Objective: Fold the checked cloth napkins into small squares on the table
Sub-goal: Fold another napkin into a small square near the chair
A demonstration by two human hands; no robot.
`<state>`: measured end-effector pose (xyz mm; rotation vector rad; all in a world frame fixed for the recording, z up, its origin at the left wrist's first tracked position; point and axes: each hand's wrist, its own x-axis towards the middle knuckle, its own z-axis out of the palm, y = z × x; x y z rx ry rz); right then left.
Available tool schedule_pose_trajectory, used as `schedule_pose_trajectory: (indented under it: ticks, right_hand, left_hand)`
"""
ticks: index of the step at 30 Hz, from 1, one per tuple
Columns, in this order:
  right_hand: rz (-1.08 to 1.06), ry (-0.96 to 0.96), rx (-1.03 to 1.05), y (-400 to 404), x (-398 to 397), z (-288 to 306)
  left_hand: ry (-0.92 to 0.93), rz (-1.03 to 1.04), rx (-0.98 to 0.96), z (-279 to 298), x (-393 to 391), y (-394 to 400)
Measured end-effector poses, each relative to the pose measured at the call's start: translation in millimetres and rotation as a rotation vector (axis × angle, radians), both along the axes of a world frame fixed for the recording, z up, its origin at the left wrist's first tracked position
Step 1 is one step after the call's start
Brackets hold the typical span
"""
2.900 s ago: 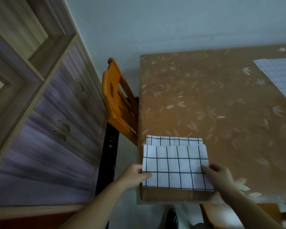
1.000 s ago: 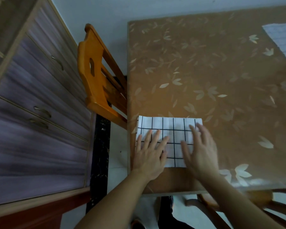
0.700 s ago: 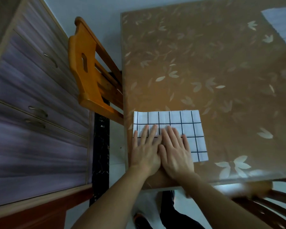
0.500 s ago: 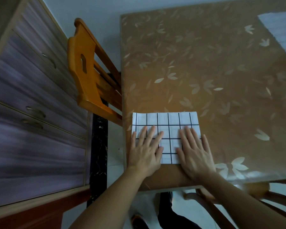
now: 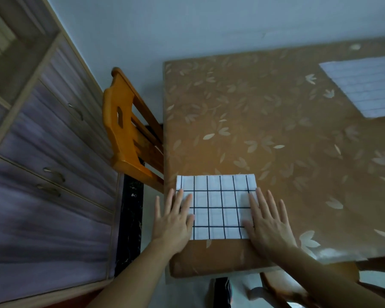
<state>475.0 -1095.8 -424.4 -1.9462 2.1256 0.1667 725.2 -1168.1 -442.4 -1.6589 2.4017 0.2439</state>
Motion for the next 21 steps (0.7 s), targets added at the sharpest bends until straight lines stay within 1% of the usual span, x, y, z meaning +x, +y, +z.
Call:
schedule_pose_trajectory:
  ticks: [2, 4, 5, 7, 9, 11, 13, 15, 17, 19, 21]
  right_hand:
    - [0.112, -0.011, -0.133, 7, 7, 14]
    - [0.272, 0.011, -0.225, 17, 12, 18]
    - [0.294, 0.018, -0.230, 22, 12, 18]
    - [0.225, 0.007, -0.182, 28, 11, 18]
    - [0.190, 0.023, -0.126, 29, 9, 18]
    - [0.248, 0.078, -0.083, 21, 10, 21]
    - [0.355, 0.151, -0.059, 8, 13, 25]
    - [0.453, 0.182, -0.056, -4, 17, 32]
    - [0.503, 0.204, -0.010, -9, 22, 38]
    - [0.490, 0.147, 0.014, -3, 31, 49]
    - [0.430, -0.022, -0.042, 10, 41, 66]
  left_hand:
    - [0.018, -0.015, -0.033, 12, -9, 0]
    - [0.115, -0.079, -0.056, 25, -21, 6]
    - [0.172, -0.137, -0.063, 27, -28, 13]
    - [0.253, -0.212, -0.049, 28, -37, 32]
    - [0.298, -0.174, -0.019, 26, -41, 47]
    - [0.321, -0.124, -0.016, 22, -38, 54]
    - [0.312, -0.126, -0.001, 24, -36, 59]
    - [0.294, -0.131, 0.026, 28, -34, 61]
    - [0.294, -0.126, 0.038, 34, -35, 63]
    - [0.321, -0.155, 0.024, 41, -35, 65]
    - [0.376, -0.225, -0.021, 50, -38, 66]
